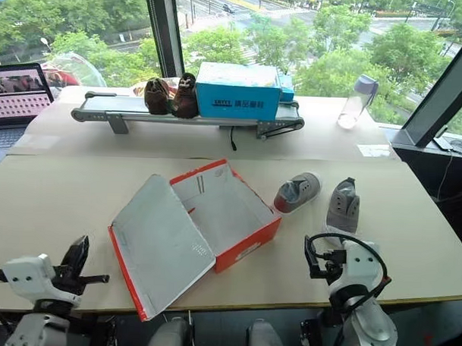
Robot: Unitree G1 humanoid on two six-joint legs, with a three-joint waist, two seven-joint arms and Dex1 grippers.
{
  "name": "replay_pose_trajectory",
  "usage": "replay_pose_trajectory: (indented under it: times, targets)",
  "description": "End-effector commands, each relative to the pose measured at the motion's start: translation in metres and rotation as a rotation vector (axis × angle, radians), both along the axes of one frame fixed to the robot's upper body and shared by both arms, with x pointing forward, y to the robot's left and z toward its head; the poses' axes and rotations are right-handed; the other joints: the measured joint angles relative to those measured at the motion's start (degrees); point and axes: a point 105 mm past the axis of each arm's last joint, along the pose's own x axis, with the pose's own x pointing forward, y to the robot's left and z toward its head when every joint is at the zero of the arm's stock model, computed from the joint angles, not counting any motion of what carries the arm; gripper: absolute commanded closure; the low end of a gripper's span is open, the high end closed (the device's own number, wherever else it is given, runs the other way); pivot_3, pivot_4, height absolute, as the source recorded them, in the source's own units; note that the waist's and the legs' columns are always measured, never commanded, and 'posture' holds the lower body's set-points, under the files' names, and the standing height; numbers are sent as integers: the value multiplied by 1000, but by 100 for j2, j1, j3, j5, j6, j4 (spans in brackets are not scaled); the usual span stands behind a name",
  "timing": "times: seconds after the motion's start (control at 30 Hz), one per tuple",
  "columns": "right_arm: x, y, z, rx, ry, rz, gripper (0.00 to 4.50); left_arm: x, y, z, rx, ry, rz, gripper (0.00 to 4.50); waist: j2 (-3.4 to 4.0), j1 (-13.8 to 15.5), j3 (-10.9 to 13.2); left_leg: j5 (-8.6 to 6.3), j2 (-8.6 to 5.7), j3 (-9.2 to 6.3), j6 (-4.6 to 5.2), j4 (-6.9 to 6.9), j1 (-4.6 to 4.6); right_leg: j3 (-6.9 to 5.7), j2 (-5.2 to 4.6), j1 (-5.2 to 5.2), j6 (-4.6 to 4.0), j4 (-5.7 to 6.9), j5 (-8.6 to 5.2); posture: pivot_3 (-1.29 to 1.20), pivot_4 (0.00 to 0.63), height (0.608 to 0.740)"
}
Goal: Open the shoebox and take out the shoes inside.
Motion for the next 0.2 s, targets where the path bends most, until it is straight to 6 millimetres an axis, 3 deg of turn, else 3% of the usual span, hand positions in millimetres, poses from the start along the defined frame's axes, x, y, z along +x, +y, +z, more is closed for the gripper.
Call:
replay_pose_trajectory:
  times: [0.03,0.2]
  targets:
    - [6,6,13,-18,-83,-4,15,2,-6,5,34,-43,26,4500,-3,10,-3,0,-1,2,0,1,-7,-1,1,-9,1,6,0,0,150,740]
    - [7,9,5,-6,-82,-14,15,1,-10,-2,63,-27,84,4500,-8,35,-11,1,-18,12,1,5,-11,2,4,-36,13,47,10,0,150,740]
